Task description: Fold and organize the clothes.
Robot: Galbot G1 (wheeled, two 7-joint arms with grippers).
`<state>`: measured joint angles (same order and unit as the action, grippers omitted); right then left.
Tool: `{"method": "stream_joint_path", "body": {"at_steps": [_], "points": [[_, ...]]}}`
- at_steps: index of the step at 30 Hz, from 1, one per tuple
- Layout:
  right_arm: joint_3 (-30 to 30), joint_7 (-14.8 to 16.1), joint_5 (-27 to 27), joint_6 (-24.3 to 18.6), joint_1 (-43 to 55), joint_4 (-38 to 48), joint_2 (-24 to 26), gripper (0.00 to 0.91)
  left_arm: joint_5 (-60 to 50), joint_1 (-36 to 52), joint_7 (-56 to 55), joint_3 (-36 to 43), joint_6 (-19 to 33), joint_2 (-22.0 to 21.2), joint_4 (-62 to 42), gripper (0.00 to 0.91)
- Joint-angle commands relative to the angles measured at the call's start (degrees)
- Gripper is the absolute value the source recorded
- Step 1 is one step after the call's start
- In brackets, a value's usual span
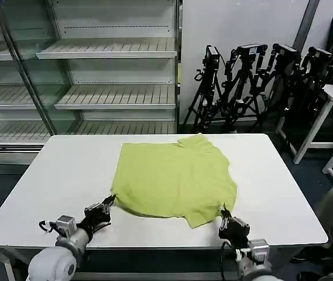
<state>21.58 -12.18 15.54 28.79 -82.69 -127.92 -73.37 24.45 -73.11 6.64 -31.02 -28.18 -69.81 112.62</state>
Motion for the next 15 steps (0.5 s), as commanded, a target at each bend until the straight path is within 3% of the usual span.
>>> {"method": "stream_joint_path", "body": {"at_steps": [1,15], "points": [[0.1,-0.3,2.4,1.2,10.5,4.8,0.0,0.0,3.5,7.6,-1.2,1.5,0.4,0.7,-4.9,0.02],[-0.8,2.2,0.4,0.8,20.6,15.6,-0.2,0.0,5.1,13.0,-2.4,3.3,0.3,0.0,-11.8,0.02]]}}
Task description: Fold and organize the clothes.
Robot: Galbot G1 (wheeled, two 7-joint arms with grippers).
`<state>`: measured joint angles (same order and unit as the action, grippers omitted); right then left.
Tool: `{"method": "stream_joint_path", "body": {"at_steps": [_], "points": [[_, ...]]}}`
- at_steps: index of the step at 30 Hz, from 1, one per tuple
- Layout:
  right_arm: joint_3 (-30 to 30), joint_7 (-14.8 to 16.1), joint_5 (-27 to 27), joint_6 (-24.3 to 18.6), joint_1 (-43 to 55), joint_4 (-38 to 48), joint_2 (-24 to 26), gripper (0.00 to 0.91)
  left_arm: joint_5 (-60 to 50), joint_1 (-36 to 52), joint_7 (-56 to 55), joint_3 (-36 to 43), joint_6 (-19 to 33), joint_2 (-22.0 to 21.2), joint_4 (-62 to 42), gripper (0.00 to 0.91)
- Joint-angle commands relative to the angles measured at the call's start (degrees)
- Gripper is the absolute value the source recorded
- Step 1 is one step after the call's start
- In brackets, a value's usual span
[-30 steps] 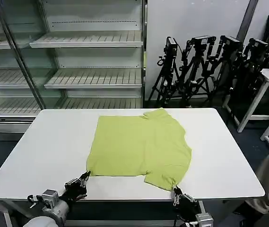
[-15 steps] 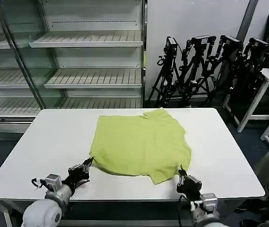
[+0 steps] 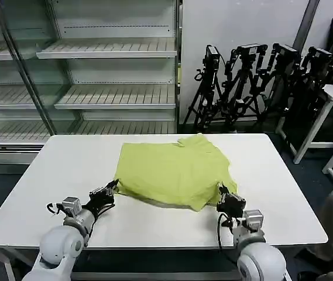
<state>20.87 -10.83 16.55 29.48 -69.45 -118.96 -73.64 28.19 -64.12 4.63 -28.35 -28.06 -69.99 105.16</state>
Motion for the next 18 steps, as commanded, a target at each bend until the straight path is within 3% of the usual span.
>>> {"method": "stream_joint_path", "body": {"at_steps": [1,5,18], "points": [[-0.1,1.5,-2.0,-0.2,7.8,7.7,0.1,0.0,1.3,4.4,-0.4,0.7,0.1,0.2,-5.0,0.02],[0.4,3.9,-5.9,-3.2,8.9,11.1,0.3,0.0,1.2,4.8,-0.3,1.1,0.3,0.7,-6.1,0.02],[0.1,6.1,-5.6,-5.0,10.4,14.3,-0.5,0.0,0.4,7.4,0.4,2.4,0.5,0.9,-8.4,0.02]]}}
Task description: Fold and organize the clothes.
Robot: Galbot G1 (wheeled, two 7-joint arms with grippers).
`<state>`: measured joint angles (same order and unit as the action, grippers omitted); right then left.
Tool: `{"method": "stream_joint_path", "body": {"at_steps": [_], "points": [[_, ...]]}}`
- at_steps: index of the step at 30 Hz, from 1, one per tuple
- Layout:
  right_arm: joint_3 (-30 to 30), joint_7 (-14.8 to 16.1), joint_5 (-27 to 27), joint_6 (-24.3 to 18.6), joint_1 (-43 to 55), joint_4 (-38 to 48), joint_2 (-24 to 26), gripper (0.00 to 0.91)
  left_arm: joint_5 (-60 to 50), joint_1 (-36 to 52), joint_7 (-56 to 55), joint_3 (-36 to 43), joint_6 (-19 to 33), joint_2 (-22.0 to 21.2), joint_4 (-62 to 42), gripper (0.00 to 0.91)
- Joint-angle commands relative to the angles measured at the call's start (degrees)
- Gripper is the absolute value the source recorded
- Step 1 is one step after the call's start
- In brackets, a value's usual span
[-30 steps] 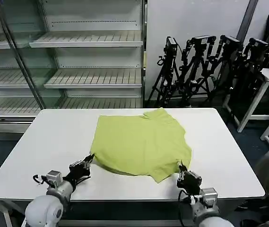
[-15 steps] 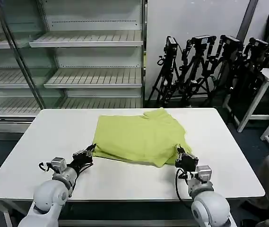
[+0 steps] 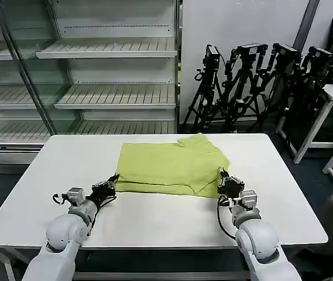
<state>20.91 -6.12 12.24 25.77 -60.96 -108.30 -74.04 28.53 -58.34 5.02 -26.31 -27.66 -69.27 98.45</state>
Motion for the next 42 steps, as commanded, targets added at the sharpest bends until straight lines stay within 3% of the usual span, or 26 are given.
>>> {"method": "stream_joint_path", "body": {"at_steps": [1,10,11,12,25,34,42], "points": [[0.1,1.4,-1.3,-1.3,2.0,3.8,-0.1,0.0,-0.1,1.7,0.0,0.4,0.1,0.2,-1.8,0.02],[-0.2,2.2,-1.2,-2.2,2.6,5.6,-0.7,0.0,-0.9,2.4,0.1,0.8,0.0,-0.1,-2.1,0.02],[-0.2,2.3,-1.3,-2.3,2.6,5.7,-0.7,0.907,-1.1,2.4,0.2,0.8,0.0,-0.1,-2.2,0.605],[-0.2,2.5,-1.3,-2.5,2.7,5.9,-0.7,0.907,-1.5,2.5,0.3,0.9,0.1,0.0,-2.4,0.907],[-0.1,-2.4,-1.2,-1.4,2.0,7.2,-1.8,0.907,-6.7,0.4,0.2,-0.4,0.8,0.6,0.0,0.907],[2.3,-3.7,0.9,1.3,-7.8,-3.8,-0.3,0.907,-9.7,-5.9,-0.4,-1.3,1.2,0.5,8.0,0.907],[4.7,-4.1,1.3,2.5,-11.6,-5.8,0.3,0.907,-10.1,-7.5,-0.4,-1.0,-4.5,0.5,8.0,0.907]]}}
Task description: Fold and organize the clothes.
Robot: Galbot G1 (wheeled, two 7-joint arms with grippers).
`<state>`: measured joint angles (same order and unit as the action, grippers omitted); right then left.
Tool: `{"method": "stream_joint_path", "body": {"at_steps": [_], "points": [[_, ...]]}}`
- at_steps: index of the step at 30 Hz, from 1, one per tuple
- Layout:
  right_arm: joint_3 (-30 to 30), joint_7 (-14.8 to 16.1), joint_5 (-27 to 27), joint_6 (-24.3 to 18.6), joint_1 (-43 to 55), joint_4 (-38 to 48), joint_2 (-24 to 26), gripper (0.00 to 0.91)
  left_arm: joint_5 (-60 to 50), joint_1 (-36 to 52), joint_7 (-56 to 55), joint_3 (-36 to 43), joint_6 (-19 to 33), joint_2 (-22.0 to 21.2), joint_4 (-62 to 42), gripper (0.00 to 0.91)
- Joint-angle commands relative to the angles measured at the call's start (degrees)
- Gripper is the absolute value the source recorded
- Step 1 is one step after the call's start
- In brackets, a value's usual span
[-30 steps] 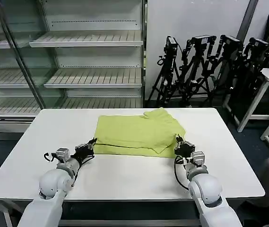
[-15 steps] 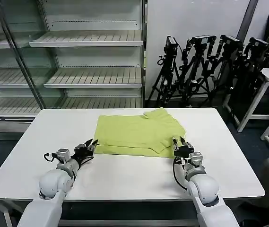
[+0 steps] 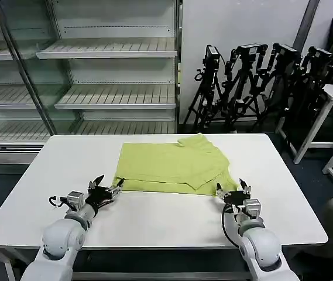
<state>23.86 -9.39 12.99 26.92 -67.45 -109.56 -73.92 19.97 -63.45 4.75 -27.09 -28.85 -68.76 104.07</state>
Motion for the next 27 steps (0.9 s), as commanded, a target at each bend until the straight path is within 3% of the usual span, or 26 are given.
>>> {"method": "stream_joint_path", "body": {"at_steps": [1,3,4,5,6,7,8,9,27], "points": [[1.8,-0.8,0.7,1.4,-5.3,-4.7,0.2,0.907,-1.4,-2.3,-0.1,-0.2,-3.6,0.0,2.3,0.907],[2.1,-0.8,0.8,1.5,-5.9,-5.6,0.2,0.907,-1.2,-2.2,-0.1,-0.1,-3.8,-0.2,2.2,0.907],[2.1,-0.8,0.9,1.4,-6.0,-5.5,0.2,0.796,-1.2,-2.1,-0.1,-0.2,-3.8,-0.2,2.1,0.907],[2.1,-0.8,1.0,1.3,-5.9,-5.3,0.2,0.625,-1.2,-1.8,-0.1,-0.2,-3.8,-0.3,2.0,0.907],[2.1,-0.8,1.0,1.3,-5.9,-5.1,0.2,0.222,-1.1,-1.7,-0.3,-0.2,-3.7,-0.3,1.9,0.907],[2.1,-0.7,1.0,1.3,-5.8,-5.1,0.2,0.0,-1.1,-1.5,-0.3,-0.2,-3.6,-0.4,1.8,0.907],[2.1,-0.8,1.2,1.4,-5.7,-5.0,0.2,0.0,-1.1,-1.3,-0.4,-0.1,-3.6,-0.4,1.6,0.191],[2.1,-0.8,1.4,1.5,-5.6,-4.9,0.2,0.0,-1.1,-1.2,-0.6,-0.1,-3.7,-0.4,1.5,0.01],[1.5,-0.5,2.5,3.3,-4.4,-3.2,-0.1,0.0,-1.8,-0.9,-0.3,0.8,-4.2,-0.4,-0.3,0.01]]}}
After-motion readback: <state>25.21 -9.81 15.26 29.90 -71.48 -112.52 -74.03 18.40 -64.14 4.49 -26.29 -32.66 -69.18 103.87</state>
